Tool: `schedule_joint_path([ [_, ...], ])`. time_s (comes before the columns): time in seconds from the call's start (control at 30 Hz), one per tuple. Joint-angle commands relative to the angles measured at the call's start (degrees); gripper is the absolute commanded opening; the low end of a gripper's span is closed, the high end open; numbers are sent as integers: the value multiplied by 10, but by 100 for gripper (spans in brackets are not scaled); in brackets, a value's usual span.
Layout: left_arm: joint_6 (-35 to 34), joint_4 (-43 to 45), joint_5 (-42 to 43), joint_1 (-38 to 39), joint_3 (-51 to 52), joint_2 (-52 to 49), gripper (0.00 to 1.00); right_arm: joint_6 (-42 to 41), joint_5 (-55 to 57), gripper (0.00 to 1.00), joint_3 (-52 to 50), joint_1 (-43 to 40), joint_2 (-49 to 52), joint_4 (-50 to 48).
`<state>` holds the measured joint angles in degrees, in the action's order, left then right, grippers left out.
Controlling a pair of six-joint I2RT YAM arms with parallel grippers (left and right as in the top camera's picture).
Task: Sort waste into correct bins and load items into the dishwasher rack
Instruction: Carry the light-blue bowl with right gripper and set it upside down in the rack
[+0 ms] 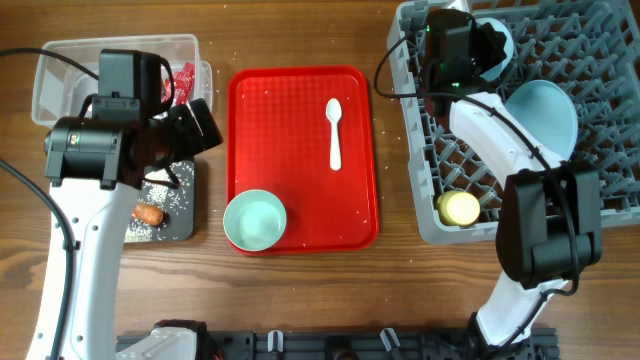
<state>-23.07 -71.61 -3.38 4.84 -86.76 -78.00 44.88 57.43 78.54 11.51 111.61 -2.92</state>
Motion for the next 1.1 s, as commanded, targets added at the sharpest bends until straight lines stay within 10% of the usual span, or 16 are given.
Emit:
schedule_joint_path([
  [0.0, -1, 2, -6, -2, -6, 2, 100, 0, -3, 4, 5, -10, 26, 4],
  [0.73, -1, 2, -6, -2, -6, 2, 100, 91, 24, 7, 5, 59, 26, 9],
  [0.9, -1, 2, -6, -2, -6, 2, 100, 92, 45, 63, 5, 75, 26, 8],
  [1.07, -1, 2, -6, -2, -6, 2, 100, 121, 77, 75, 5, 90, 25, -24],
])
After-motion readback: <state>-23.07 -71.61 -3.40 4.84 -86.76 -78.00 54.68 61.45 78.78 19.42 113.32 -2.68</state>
